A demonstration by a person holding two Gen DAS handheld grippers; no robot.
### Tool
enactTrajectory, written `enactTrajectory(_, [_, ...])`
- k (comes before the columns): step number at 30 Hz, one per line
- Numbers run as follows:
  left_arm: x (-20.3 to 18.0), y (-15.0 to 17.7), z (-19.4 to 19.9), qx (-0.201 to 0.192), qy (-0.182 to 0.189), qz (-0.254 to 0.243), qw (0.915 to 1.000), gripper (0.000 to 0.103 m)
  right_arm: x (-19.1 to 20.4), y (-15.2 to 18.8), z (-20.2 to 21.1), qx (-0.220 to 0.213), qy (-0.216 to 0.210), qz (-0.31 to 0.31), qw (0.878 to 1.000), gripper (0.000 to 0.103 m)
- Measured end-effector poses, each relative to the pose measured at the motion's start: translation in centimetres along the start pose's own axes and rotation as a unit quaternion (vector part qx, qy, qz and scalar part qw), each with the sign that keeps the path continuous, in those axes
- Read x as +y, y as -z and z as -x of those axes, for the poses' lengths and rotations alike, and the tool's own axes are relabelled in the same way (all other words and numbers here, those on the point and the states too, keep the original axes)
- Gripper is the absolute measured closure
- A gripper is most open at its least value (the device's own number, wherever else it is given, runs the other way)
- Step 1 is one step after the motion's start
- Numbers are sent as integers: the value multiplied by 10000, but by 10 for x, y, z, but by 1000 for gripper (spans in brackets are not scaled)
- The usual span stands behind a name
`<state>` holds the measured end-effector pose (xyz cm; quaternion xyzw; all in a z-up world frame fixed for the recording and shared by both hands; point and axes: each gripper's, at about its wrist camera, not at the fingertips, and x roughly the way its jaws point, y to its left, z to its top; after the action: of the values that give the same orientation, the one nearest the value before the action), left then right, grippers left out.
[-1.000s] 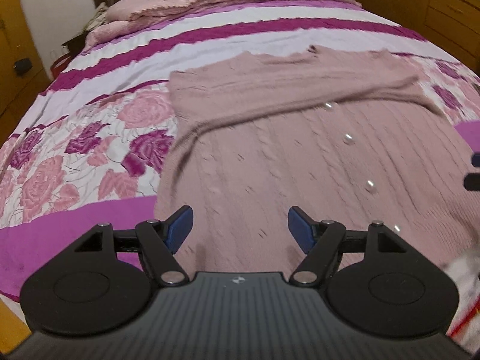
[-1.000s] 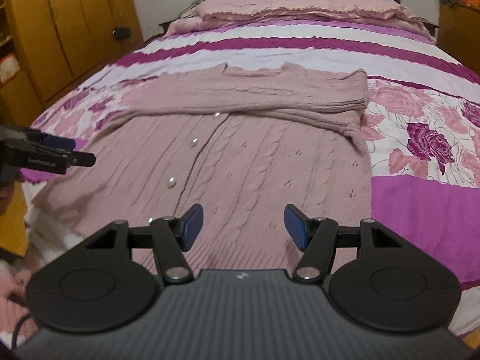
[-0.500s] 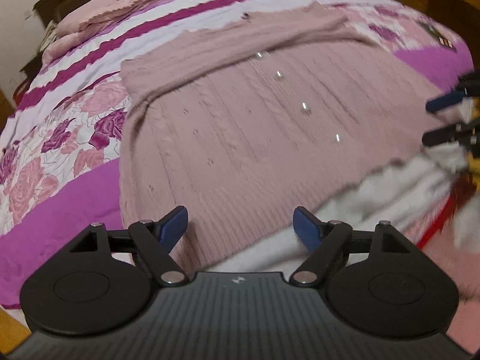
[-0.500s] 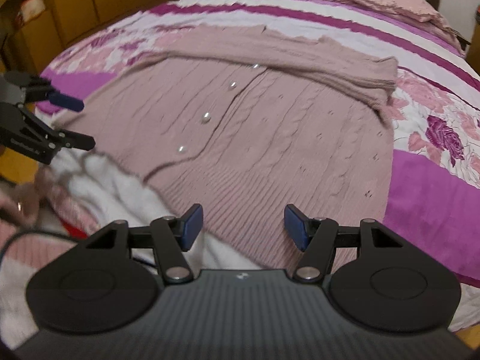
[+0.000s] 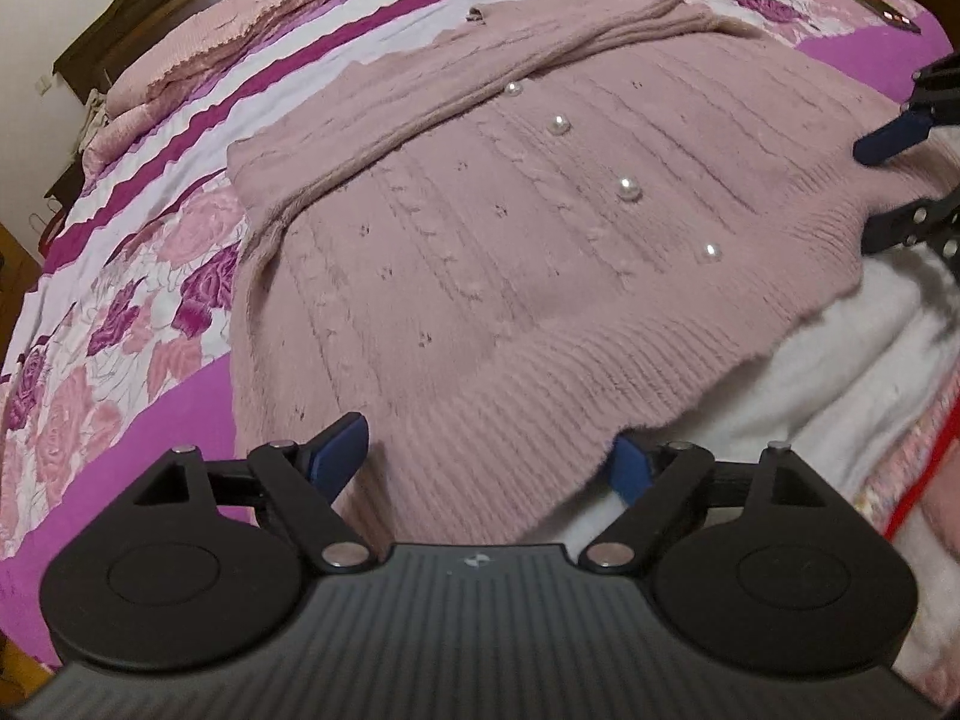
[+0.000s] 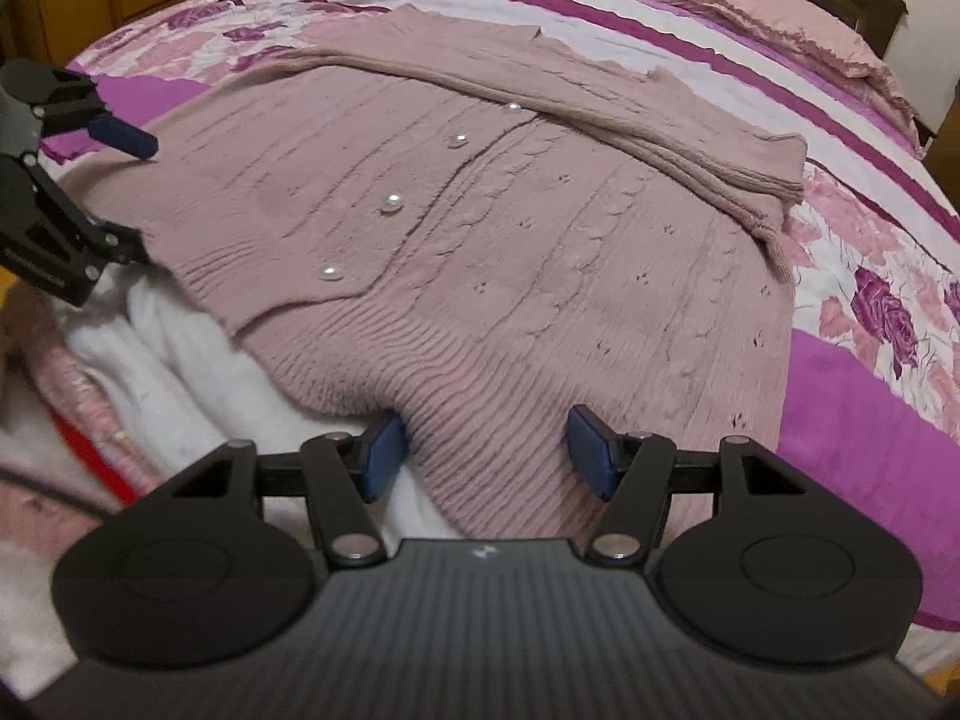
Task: Fold small clothes
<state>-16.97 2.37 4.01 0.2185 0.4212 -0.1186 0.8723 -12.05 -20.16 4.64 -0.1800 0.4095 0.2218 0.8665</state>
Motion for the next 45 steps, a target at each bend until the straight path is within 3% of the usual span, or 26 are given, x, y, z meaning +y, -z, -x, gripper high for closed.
enactTrajectory(6, [12, -4, -9, -89, -4, 286, 9996, 14, -2, 5, 14, 24, 45, 151, 9999, 41])
enactTrajectory(16, [18, -6, -32, -54, -43, 544, 9985, 15, -10, 4, 0, -311, 244, -292, 9988, 42])
enactTrajectory(20, [18, -8, -37, 35, -115, 631, 9979, 16, -15, 2, 2, -402, 380, -564, 9969, 64])
enactTrajectory(23, [18, -9, -35, -97, -134, 621, 9979, 29, -20, 5, 2, -513, 405, -780, 9948, 74])
enactTrajectory(25, [20, -9, -32, -178, -140, 706, 9972, 43, -21, 6, 3, -620, 394, -886, 9934, 79])
enactTrajectory(29, [24, -13, -32, -145, -80, 853, 9962, 52, -23, 4, 8, -801, 346, -1064, 9905, 88])
enactTrajectory(31, [25, -14, -29, -193, -49, 902, 9957, 73, -23, 2, 11, -847, 346, -1074, 9900, 90])
enactTrajectory(33, [27, -15, -24, -296, 19, 1029, 9943, 87, -22, 0, 14, -937, 386, -1066, 9891, 93])
enactTrajectory(45, [35, -27, 21, -1230, -292, 1381, 9823, 92, -26, -20, 41, -1773, 681, -1353, 9724, 95])
